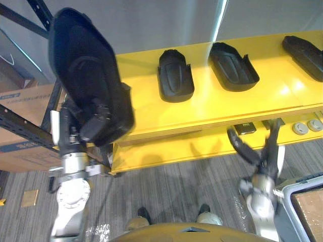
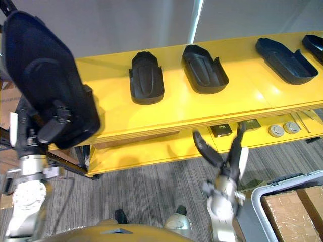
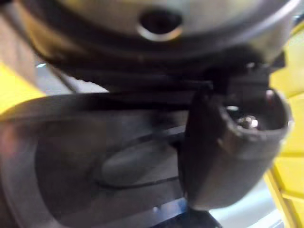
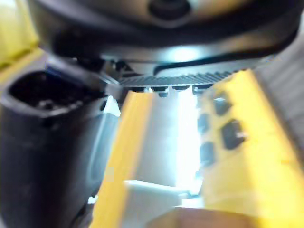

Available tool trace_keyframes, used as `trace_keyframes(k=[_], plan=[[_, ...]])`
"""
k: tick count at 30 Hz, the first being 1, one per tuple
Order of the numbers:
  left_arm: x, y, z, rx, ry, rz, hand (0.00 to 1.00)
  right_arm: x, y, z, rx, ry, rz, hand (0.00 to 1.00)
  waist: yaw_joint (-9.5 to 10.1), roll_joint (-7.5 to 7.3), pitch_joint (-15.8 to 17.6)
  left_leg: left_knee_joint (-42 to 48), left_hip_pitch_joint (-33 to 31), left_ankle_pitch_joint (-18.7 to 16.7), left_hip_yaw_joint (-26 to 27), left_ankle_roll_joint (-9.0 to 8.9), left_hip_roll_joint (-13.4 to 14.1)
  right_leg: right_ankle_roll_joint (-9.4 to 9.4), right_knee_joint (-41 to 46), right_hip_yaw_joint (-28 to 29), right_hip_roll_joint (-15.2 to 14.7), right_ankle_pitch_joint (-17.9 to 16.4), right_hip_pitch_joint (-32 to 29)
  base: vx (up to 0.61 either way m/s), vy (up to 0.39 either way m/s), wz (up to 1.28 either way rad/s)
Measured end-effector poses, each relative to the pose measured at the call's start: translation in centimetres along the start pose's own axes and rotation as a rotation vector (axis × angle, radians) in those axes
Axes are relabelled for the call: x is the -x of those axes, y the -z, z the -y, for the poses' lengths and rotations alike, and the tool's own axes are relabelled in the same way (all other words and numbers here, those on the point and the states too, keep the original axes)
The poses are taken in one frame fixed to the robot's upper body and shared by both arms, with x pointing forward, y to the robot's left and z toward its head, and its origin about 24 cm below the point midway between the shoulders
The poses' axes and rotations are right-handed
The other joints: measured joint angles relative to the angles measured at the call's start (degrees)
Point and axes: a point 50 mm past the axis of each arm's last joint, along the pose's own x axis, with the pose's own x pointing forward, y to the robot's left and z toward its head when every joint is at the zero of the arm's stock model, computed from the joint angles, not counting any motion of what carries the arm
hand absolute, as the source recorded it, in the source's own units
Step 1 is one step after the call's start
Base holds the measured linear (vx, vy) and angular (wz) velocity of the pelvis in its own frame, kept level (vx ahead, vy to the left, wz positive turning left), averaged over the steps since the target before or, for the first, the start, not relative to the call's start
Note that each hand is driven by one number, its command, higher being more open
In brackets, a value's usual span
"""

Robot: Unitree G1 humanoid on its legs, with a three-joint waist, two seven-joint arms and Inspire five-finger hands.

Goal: Walk over and take three plastic housings, then place them on the shelf

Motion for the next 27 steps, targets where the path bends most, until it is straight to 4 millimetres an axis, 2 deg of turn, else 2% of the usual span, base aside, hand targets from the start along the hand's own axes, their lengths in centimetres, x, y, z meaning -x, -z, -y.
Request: trace_keyframes(k=[1, 3, 6, 8, 10, 12, 14, 15, 17, 19, 22, 24, 27], plan=[[-1.1, 0.2, -0.9, -0.043, -0.026, 0.005, 0.0, 1.2, 3.0, 1.2, 0.062, -0.005, -0.143, 1.0, 0.03, 0.84, -0.5, -0.2, 0.3, 0.1, 0.2, 0.03, 0.0, 0.0, 0.0, 0.3, 0.0, 0.0, 0.0, -0.02, 0.002, -0.08], [-2.7, 0.7, -1.7, -0.088, -0.058, -0.009, 0.0, 3.6, 7.5, 2.8, 0.161, -0.029, -0.39, 1.0, -0.02, 1.91, -1.5, -1.4, 1.1, 0.7, 0.7, 0.0, -0.3, 0.3, 0.0, 1.0, 0.1, -0.3, 0.2, -0.04, 0.006, -0.1], [-3.9, 1.9, -1.7, -0.071, -0.046, -0.077, 0.0, 7.1, 12.1, 4.3, 0.221, -0.023, -0.707, 1.0, -0.47, 2.43, -2.4, -1.6, 1.7, 0.8, 0.8, 0.02, -0.2, 0.4, 0.0, 1.2, 0.2, -0.6, 0.7, -0.06, 0.003, -0.05], [-3.9, 2.7, -1.6, -0.018, -0.02, -0.134, 0.0, 8.8, 13.4, 5.0, 0.192, -0.016, -0.83, 1.0, -0.53, 2.81, -2.8, -1.7, 1.7, 0.8, 0.8, 0.13, -0.2, 0.65, 0.0, 1.4, 0.2, -0.9, 0.7, -0.05, 0.0, 0.01], [-4.2, 4.1, -1.3, 0.088, 0.031, -0.225, 0.0, 9.8, 14.1, 5.2, 0.171, -0.036, -0.915, 1.0, -0.52, 2.89, -2.9, -1.7, 1.7, 1.3, 0.4, 0.07, -0.2, 0.53, 0.1, 1.2, 0.2, -0.8, 0.7, -0.05, -0.001, 0.05], [-4.7, 5.5, -0.9, 0.149, 0.069, -0.313, 0.0, 10.0, 14.4, 4.9, 0.156, -0.068, -0.951, 1.0, -0.53, 2.62, -2.9, -1.7, 1.6, 1.7, 0.0, 0.22, -0.2, 0.53, 0.2, 1.2, 0.3, -0.8, 0.8, -0.06, -0.003, 0.07], [-4.8, 6.8, -0.5, 0.2, 0.093, -0.398, 0.0, 9.3, 14.2, 4.3, 0.131, -0.094, -0.944, 1.0, -0.73, 1.87, -2.4, -1.7, 1.4, 1.7, -0.1, 0.23, -0.2, 0.75, 0.1, 1.5, 0.4, -1.0, 0.6, -0.06, 0.002, 0.04], [-4.8, 7.4, -0.4, 0.214, 0.1, -0.438, 0.0, 8.9, 14.1, 4.0, 0.108, -0.098, -0.938, 1.0, -0.79, 2.05, -2.5, -1.7, 1.3, 1.5, -0.1, 0.12, -0.2, 0.77, 0.1, 1.9, 0.5, -1.0, 0.5, -0.05, 0.009, -0.01], [-4.4, 9.1, -0.6, 0.234, 0.103, -0.535, 0.0, 7.6, 13.6, 3.2, 0.038, -0.107, -0.912, 1.0, -1.1, 1.41, -2.2, -1.7, 0.1, 1.6, -0.1, 0.19, -0.1, 0.77, -0.6, 2.6, 0.9, -1.0, -0.5, -0.02, 0.004, 0.0], [-4.7, 10.0, -0.7, 0.318, 0.084, -0.582, 0.0, 7.1, 13.4, 2.8, 0.011, -0.111, -0.898, 1.0, -0.83, 1.18, -1.9, -1.7, -0.8, 1.7, -0.2, 0.27, -0.1, 0.77, -1.0, 2.9, 1.1, -1.0, -1.2, 0.0, -0.004, 0.04], [-5.7, 10.5, -2.0, 0.333, 0.068, -0.6, 0.0, 6.7, 13.2, 2.5, 0.002, -0.129, -0.888, 1.0, -0.26, 0.85, -1.1, -1.6, -0.6, 1.8, -0.2, 0.2, -0.1, 0.76, -0.8, 3.3, 1.2, -1.0, -1.2, 0.01, 0.0, 0.01], [-7.3, 10.3, -3.3, 0.317, 0.035, -0.582, 0.0, 6.0, 12.9, 2.1, -0.006, -0.139, -0.866, 1.0, -0.11, 1.21, 0.1, -1.5, -0.6, 2.1, -0.5, 0.14, -0.1, 0.77, -0.7, 3.6, 1.2, -0.9, -1.2, 0.05, -0.001, 0.06], [-9.0, 9.4, -4.1, 0.299, 0.059, -0.546, 0.0, 4.6, 12.2, 1.2, -0.026, -0.164, -0.82, 1.0, -0.8, 1.94, 2.5, -1.4, -1.2, 2.2, -0.7, 0.22, -0.2, 0.68, -0.5, 3.6, 1.2, -0.8, -1.9, 0.04, 0.0, 0.05]])
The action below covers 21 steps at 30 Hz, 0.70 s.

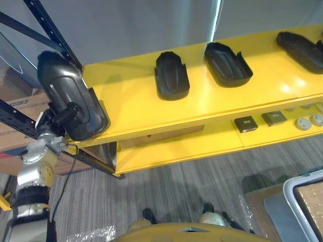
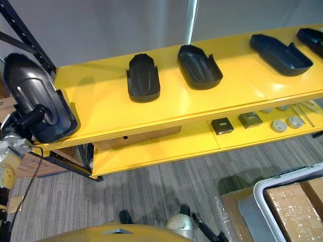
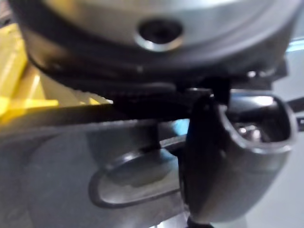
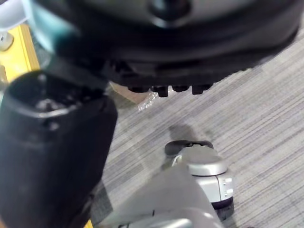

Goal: Walk over and take three plastic housings, then place them on the shelf

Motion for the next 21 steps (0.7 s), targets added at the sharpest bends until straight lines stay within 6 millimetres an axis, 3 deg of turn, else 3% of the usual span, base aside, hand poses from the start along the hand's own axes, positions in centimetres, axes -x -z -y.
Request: trace_keyframes(k=[4, 7, 11, 14, 21], plan=[[-1.2, -3.1, 0.4, -0.016, 0.047, 0.075, 0.0, -0.5, -1.6, -0.7, -0.004, -0.021, 0.045, 1.0, -0.24, 0.83, 2.9, 0.2, -1.9, 0.6, -0.4, 0.21, 0.0, -0.04, 3.2, 0.7, -0.4, -0.9, -3.2, 0.06, -0.004, 0.04], [-2.4, -6.3, 1.4, -0.032, 0.107, 0.147, 0.0, -0.9, -3.2, -1.4, -0.008, -0.044, 0.087, 1.0, -0.66, -0.45, 6.0, 2.7, -3.7, 0.5, -0.4, 0.32, 0.0, -0.44, 9.3, 0.9, -1.9, -4.1, -6.4, 0.03, -0.028, 0.09], [-3.2, -8.4, 3.3, -0.051, 0.191, 0.171, 0.0, -1.2, -4.5, -1.6, -0.027, -0.057, 0.122, 1.0, -0.91, -0.58, 7.9, 4.1, -4.8, 0.5, -0.3, 0.35, 0.4, -1.07, 13.7, 1.0, -2.5, -6.7, -8.5, 0.01, -0.047, 0.07], [-3.4, -9.3, 4.1, -0.068, 0.233, 0.166, 0.0, -1.2, -5.2, -1.6, -0.023, -0.058, 0.145, 1.0, -0.97, -0.38, 9.3, 4.8, -4.8, 0.5, 0.8, 0.34, 0.8, -1.38, 15.9, 1.4, -2.6, -8.1, -9.4, -0.03, -0.053, -0.03], [-3.8, -9.4, 4.8, -0.059, 0.256, 0.106, 0.0, -1.3, -5.7, -1.3, -0.016, -0.053, 0.155, 1.0, -1.69, -0.47, 10.2, 4.8, -4.4, 0.0, 3.0, 0.06, 1.5, -1.54, 17.1, 2.2, -2.3, -8.9, -10.4, -0.03, -0.018, -0.08]])
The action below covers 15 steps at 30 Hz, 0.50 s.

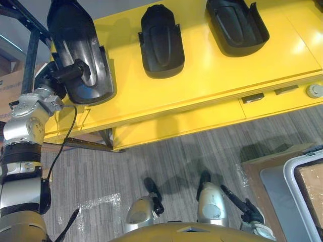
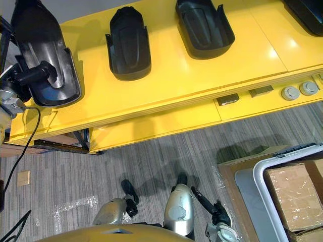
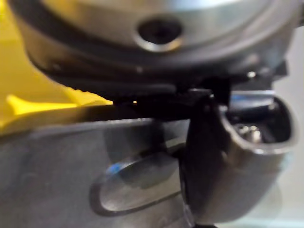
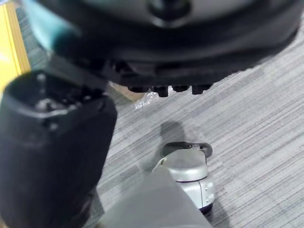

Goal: Walk over and take three plastic housings, then place them on the shelf

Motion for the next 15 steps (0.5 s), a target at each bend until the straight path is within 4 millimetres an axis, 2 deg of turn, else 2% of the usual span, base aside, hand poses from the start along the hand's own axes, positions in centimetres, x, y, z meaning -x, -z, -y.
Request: trace_keyframes(k=[7, 11, 15], plan=[[-0.2, 0.0, -0.2, -0.025, -0.024, -0.027, 0.0, -0.1, -0.8, -0.1, -0.02, -0.001, 0.032, 1.0, -0.28, -0.48, 1.7, 2.6, -0.9, -1.7, 1.2, 0.12, 0.1, 0.29, 2.0, 1.5, -0.6, -0.4, -1.5, -0.01, 0.002, -0.07], [-0.4, -0.6, -0.4, -0.056, -0.052, -0.017, 0.0, -0.1, -1.4, -0.3, -0.019, -0.008, 0.058, 1.0, -0.54, -0.31, 2.6, 2.9, -0.9, -2.0, 1.4, 0.07, 0.1, 0.23, 2.6, 1.6, -0.8, -0.5, -1.7, 0.0, -0.003, -0.01], [-0.8, -1.6, -0.3, -0.077, -0.062, 0.001, 0.0, -0.1, -2.0, -0.8, -0.016, -0.027, 0.081, 1.0, -0.56, -0.77, 3.0, 2.9, -1.3, -2.2, 2.0, -0.18, 0.2, 0.29, 2.5, 1.6, -0.8, -0.5, -1.9, 0.0, 0.0, 0.0]])
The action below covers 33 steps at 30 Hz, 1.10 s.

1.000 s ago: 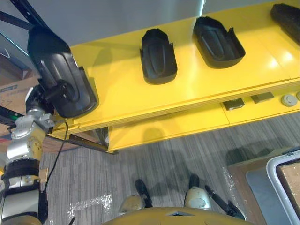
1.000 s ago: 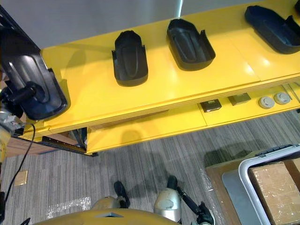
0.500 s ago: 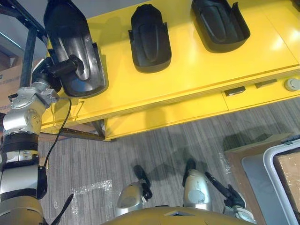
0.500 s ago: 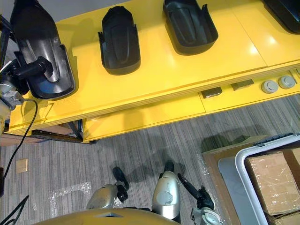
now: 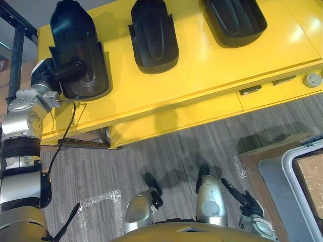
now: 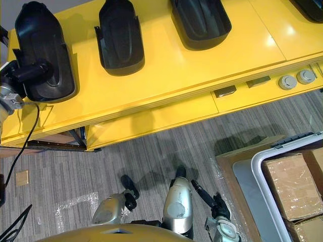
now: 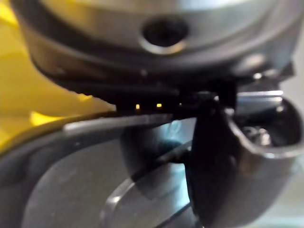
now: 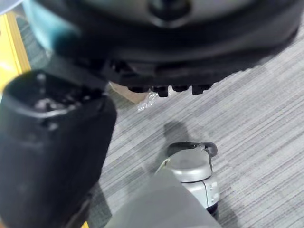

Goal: Walk over and take three plastic housings, then place them on the shelf

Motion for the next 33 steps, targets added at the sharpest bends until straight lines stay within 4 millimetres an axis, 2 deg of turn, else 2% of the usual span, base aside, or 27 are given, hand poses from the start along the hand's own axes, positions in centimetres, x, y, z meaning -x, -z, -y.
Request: trace_keyframes(k=[7, 13, 25, 26, 33], plan=[[-0.6, -2.1, 0.0, -0.015, -0.013, 0.035, 0.0, -0.1, -0.4, -0.2, -0.003, -0.009, 0.008, 1.0, 0.11, -0.85, 0.5, 0.0, -0.7, -0.1, 0.8, -0.05, 0.0, 0.43, -1.4, 0.1, 0.1, 0.7, -0.1, 0.0, 0.002, 0.01], [-0.7, -2.9, -0.7, -0.046, -0.05, 0.023, 0.0, 0.0, -0.3, -0.5, -0.008, -0.016, 0.004, 1.0, 0.06, -1.03, 0.6, 0.1, -0.4, -0.2, 2.5, -0.22, 0.4, 0.3, -3.1, 0.1, 0.7, 1.5, 0.8, 0.01, 0.004, -0.03], [-0.6, -2.7, -1.5, -0.062, -0.083, -0.01, 0.0, 0.0, -0.4, -1.5, -0.013, -0.044, 0.012, 1.0, 0.02, -1.15, 0.7, 0.9, -0.3, -0.6, 2.5, -0.48, 1.1, 0.24, -3.6, -0.1, 1.1, 1.5, 1.6, 0.0, 0.0, 0.0], [-0.6, -2.6, -1.5, -0.073, -0.083, -0.016, 1.0, 0.0, -0.4, -1.5, -0.013, -0.044, 0.011, 1.0, 0.01, -1.14, 0.7, 0.9, -0.2, -0.6, 2.5, -0.48, 1.1, 0.24, -3.7, -0.2, 1.1, 1.5, 1.8, 0.0, 0.0, 0.0], [-0.5, -1.9, -1.9, -0.12, -0.104, -0.056, 1.0, 0.0, -0.5, -1.6, -0.013, -0.045, 0.015, 1.0, 0.11, -1.08, 0.7, 0.9, 0.1, -0.6, 2.6, -0.43, 1.1, 0.24, -3.8, -0.3, 1.1, 1.5, 2.2, 0.0, 0.0, 0.0]])
